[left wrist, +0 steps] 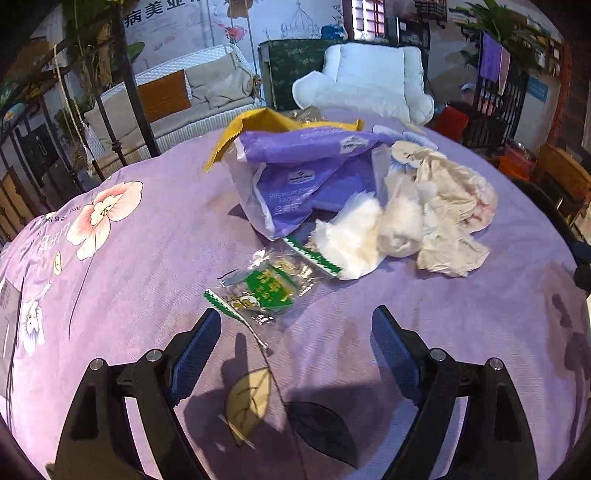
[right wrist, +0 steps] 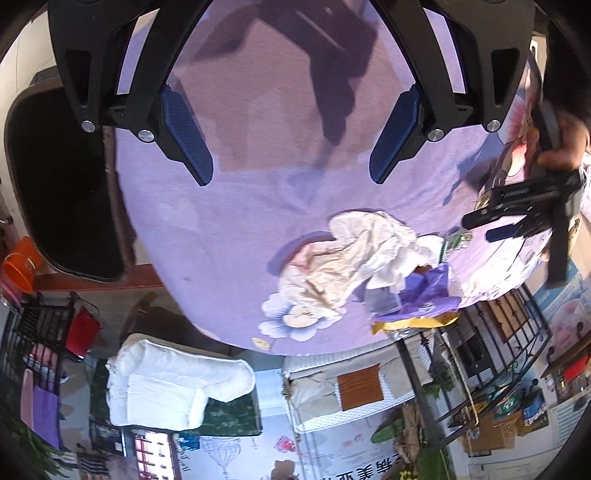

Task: Collect trash
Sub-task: 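Return both tools to the table toward the snack packet, then grasp the clear green snack packet with the left tool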

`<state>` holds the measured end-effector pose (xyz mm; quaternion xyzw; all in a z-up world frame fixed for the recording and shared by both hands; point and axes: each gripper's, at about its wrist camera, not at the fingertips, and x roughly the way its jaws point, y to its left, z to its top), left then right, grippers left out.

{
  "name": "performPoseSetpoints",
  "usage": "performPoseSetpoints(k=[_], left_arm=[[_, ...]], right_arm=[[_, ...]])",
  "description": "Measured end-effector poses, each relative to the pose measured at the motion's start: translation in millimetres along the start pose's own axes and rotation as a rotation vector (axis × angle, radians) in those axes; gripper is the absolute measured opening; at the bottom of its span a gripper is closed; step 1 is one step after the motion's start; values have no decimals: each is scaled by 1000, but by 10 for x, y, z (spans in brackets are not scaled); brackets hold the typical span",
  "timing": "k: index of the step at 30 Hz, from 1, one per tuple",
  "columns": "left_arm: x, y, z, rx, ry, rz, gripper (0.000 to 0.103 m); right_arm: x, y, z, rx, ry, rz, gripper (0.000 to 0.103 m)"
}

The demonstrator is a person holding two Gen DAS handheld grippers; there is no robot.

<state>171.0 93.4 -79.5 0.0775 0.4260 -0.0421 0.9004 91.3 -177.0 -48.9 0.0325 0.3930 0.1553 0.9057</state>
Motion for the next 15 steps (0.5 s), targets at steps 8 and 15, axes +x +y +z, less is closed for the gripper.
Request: performPoseSetpoints(k=[8, 15], left_arm=[[335, 83, 136, 96, 67, 5, 81], [276, 130, 121, 58, 40, 18, 55]], right_arm=[[84, 183, 72, -51, 22, 10, 86], [253, 402, 194, -113, 47, 40, 86]])
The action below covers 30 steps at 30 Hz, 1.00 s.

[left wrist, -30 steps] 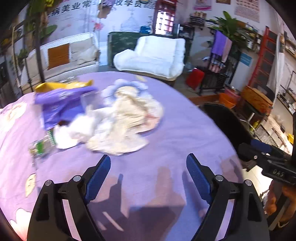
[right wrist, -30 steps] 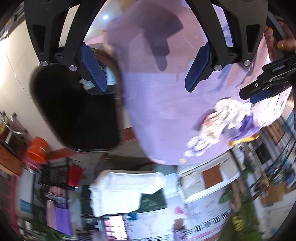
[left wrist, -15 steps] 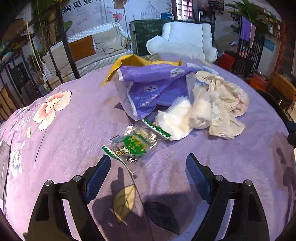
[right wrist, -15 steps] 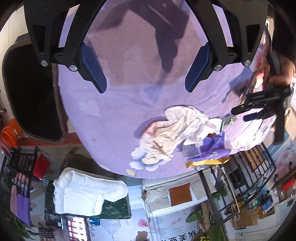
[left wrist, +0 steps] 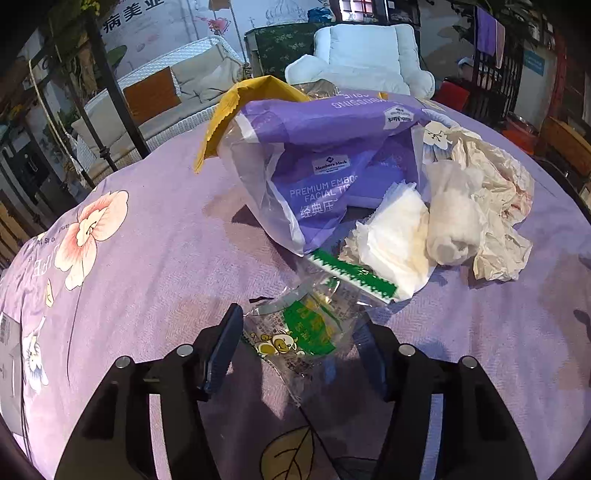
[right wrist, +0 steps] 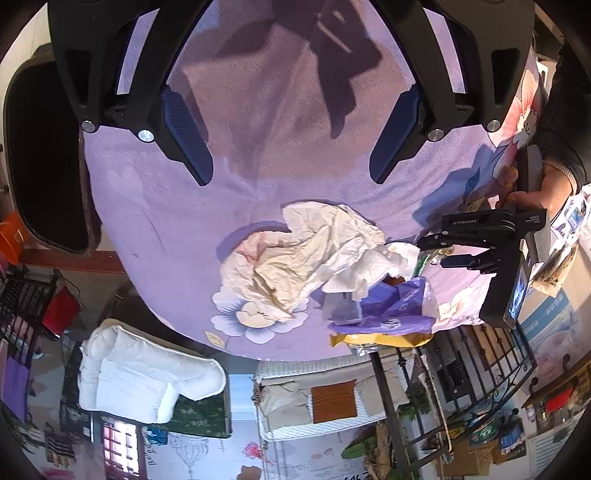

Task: Collect trash
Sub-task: 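Grasp the clear green snack packet with the left tool, then grasp the beige crumpled paper with the right tool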

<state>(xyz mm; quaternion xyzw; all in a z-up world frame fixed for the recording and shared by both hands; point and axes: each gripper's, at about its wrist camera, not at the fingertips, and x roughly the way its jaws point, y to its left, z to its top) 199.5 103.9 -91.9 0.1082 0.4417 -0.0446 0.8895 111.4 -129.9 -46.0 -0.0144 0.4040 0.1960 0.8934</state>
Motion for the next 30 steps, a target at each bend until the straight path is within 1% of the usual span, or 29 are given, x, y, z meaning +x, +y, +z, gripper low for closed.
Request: performPoseSetpoints(k=[1, 3, 5, 6, 9, 11, 14, 16, 19, 21, 22, 23, 24, 25, 26, 27, 28, 29, 30], left_arm=[[-21, 0, -7, -10, -7, 4, 48], [-50, 40, -28, -37, -13, 15, 38], [-78, 103, -40, -75, -22, 3, 22], [-88, 128, -47, -91, -20, 0, 11], [-119, 196, -98, -150, -23, -30, 11], [-153, 217, -130, -170, -33, -32, 10], [-244, 221, -158, -193, -59, -33, 10], [-325, 224, -173, -215, -80, -44, 10], [-426, 198, -180, -244, -110, -61, 10], [-497, 169, -196, -253, -131, -59, 10], [-519, 160, -197, -257, -138, -63, 10], [-541, 135, -206, -261, -143, -72, 10], [-561, 114, -220, -266, -148, -80, 10], [-570, 85, -235, -270, -151, -86, 10], [-580, 63, -249, -273, -153, -93, 10], [-585, 44, -259, -276, -154, -102, 10], [-589, 19, -275, -280, -157, -111, 10], [-602, -24, -300, -284, -159, -117, 10], [-603, -49, -312, -289, -160, -122, 10]], right_arm=[[25, 23, 19, -7, 6, 6, 86], [100, 82, 61, -27, 19, 20, 86], [191, 147, 112, -47, 38, 34, 86], [261, 186, 153, -59, 53, 44, 86], [389, 247, 212, -80, 82, 56, 86], [519, 316, 251, -110, 114, 60, 86], [694, 401, 300, -156, 152, 41, 86], [818, 448, 351, -176, 182, 33, 83], [986, 506, 403, -196, 226, 9, 76], [1067, 543, 422, -217, 240, -15, 67], [1088, 548, 425, -218, 243, -18, 65], [1105, 546, 435, -213, 246, -12, 58], [1112, 540, 436, -206, 248, 2, 47], [1112, 536, 437, -200, 249, 16, 40], [1106, 533, 430, -201, 245, 11, 32], [1089, 532, 419, -207, 235, -3, 21], [1066, 553, 400, -219, 218, -24, 15], [1041, 554, 388, -220, 209, -26, 12], [1008, 545, 375, -215, 200, -24, 11]])
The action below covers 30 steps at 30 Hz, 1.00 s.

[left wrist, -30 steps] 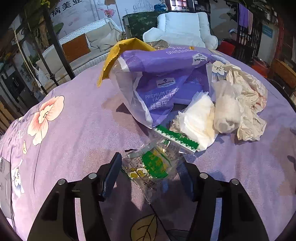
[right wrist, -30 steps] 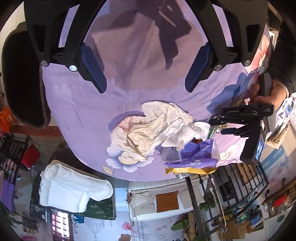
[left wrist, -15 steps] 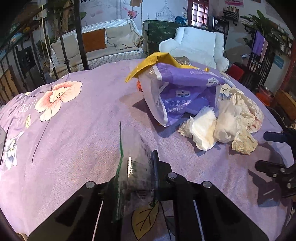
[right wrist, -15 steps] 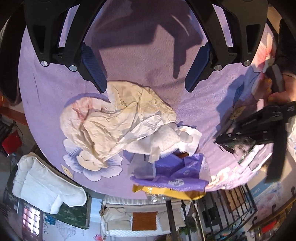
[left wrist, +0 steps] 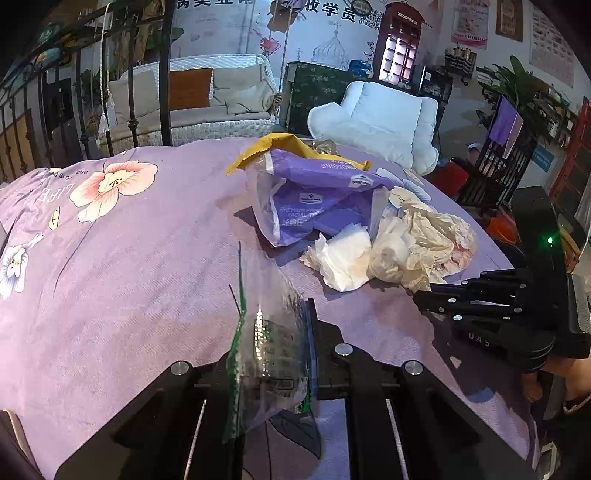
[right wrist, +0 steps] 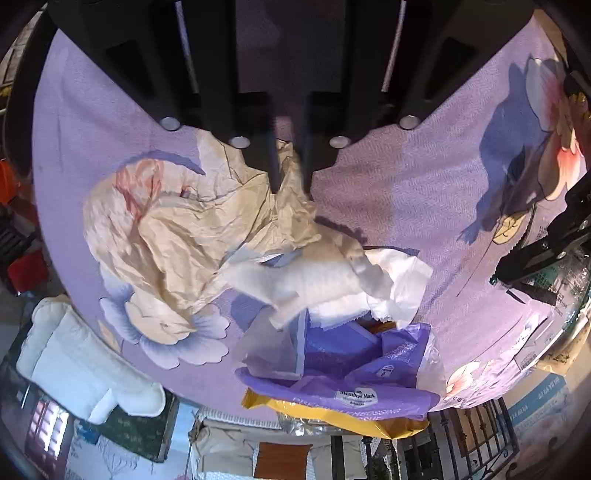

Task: Collect trash
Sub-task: 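Grasp the beige crumpled paper with the right tool, then carry the paper over the bin and open the right tool while the left tool carries the packet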

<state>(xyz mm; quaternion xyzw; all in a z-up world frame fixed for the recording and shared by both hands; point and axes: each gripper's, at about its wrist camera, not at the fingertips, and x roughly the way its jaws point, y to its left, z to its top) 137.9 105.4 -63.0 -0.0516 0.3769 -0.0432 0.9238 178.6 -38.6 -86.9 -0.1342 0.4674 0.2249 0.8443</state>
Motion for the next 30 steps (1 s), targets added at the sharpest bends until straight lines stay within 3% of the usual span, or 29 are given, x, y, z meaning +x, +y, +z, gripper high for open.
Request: performPoseSetpoints(k=[8, 16, 23, 30], left_arm=[[-139, -274, -54, -2, -39, -72, 10], [-183, -712, -44, 58, -69, -151, 10], [-169, -1178, -49, 105, -73, -242, 10], [-129, -1645, -11, 173, -69, -324, 10]], right_arm=[[-488, -180, -256, 67, -141, -14, 7], [-1055, -396, -573, 144, -289, -14, 7], [-1575, -736, -858, 223, -398, -22, 6], [-1998, -1186, -1157, 328, -464, -89, 6]])
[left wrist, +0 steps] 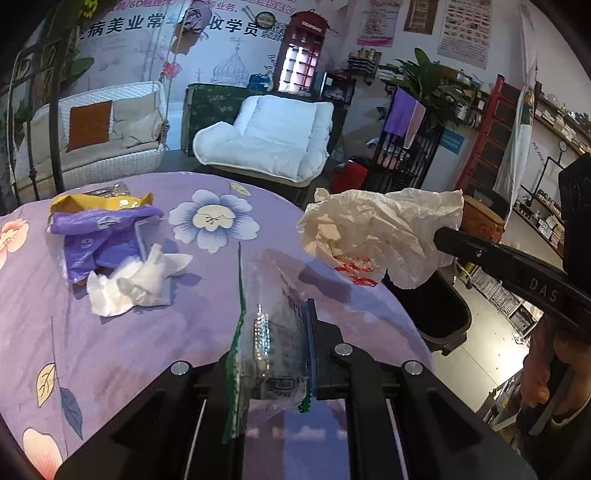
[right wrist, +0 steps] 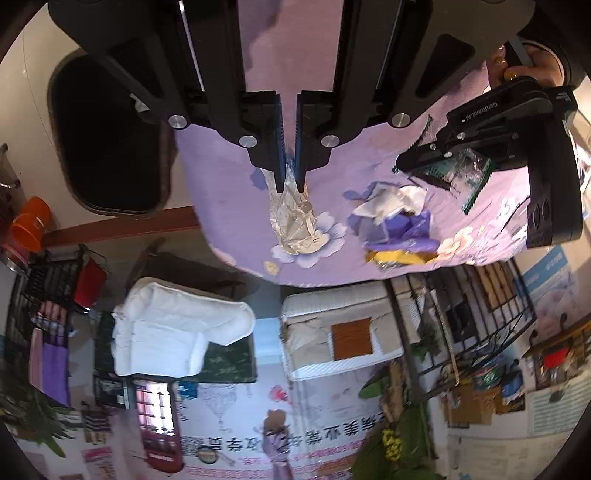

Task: Collect trash
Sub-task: 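Carry the paper over the bin and open the right tool while the left tool carries the packet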

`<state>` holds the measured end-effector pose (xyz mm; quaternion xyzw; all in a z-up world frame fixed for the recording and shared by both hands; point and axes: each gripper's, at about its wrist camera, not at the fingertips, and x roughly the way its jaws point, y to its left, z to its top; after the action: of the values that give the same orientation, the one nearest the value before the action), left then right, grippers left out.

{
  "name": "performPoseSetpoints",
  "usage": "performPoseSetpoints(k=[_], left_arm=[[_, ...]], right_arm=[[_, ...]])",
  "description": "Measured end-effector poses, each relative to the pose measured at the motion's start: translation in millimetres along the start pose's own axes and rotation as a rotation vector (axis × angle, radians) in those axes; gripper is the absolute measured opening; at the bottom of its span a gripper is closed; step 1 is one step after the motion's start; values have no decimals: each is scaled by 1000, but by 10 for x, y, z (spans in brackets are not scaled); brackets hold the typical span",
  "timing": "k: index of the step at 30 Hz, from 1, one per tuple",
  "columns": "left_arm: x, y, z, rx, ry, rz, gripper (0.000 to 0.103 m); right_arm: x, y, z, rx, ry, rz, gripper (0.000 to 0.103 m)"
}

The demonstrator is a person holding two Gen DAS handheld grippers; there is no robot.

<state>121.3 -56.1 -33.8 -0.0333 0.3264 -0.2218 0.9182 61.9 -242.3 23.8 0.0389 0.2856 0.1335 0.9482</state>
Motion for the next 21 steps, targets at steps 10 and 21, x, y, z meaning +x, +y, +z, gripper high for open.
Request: performPoseSetpoints(k=[10, 21], left_arm=[[256, -504, 40, 80, 19, -88, 10], [426, -812, 45, 127, 50, -152, 10]], right_arm=[[-182, -681, -67, 100, -19, -155, 6], [176, -1376, -374, 226, 107, -270, 6]])
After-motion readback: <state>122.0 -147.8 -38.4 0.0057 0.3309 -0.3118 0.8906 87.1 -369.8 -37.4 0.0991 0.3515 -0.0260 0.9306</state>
